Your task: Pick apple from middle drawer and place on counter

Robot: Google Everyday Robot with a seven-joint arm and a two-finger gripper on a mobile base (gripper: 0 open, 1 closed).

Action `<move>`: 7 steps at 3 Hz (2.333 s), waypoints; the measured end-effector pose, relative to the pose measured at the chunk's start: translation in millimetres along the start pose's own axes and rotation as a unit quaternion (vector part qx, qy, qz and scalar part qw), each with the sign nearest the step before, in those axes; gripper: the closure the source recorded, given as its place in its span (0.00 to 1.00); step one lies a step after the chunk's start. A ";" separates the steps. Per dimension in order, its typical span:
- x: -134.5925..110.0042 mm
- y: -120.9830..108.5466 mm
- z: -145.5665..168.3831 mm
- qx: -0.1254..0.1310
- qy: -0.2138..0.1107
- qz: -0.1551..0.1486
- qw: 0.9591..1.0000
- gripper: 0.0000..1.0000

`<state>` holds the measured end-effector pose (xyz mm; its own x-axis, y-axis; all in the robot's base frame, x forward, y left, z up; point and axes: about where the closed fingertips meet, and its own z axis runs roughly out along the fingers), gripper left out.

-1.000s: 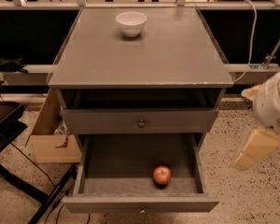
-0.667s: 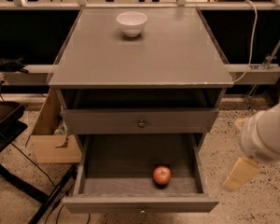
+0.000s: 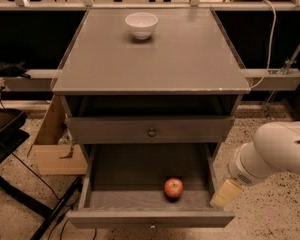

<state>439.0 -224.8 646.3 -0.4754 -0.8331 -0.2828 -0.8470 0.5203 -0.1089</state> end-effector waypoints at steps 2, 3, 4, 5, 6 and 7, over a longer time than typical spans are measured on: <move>-6.7 1.2 23.1 -0.010 0.004 -0.002 1.000 0.00; -24.3 -8.4 63.1 -0.015 -0.006 0.007 1.000 0.00; -38.6 -16.2 120.3 -0.030 -0.012 0.030 0.999 0.00; -43.7 -17.3 167.6 -0.040 -0.016 0.065 0.997 0.00; -47.7 -11.7 215.5 -0.044 -0.042 0.102 0.993 0.00; -55.9 -6.6 242.2 -0.043 -0.069 0.114 0.990 0.00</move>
Offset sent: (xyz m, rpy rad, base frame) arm 0.0193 0.0234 -0.0338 -0.0122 0.0239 0.0212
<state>528.7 -136.1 432.1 -0.6242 -0.6591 -0.4194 -0.7417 0.6687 0.0530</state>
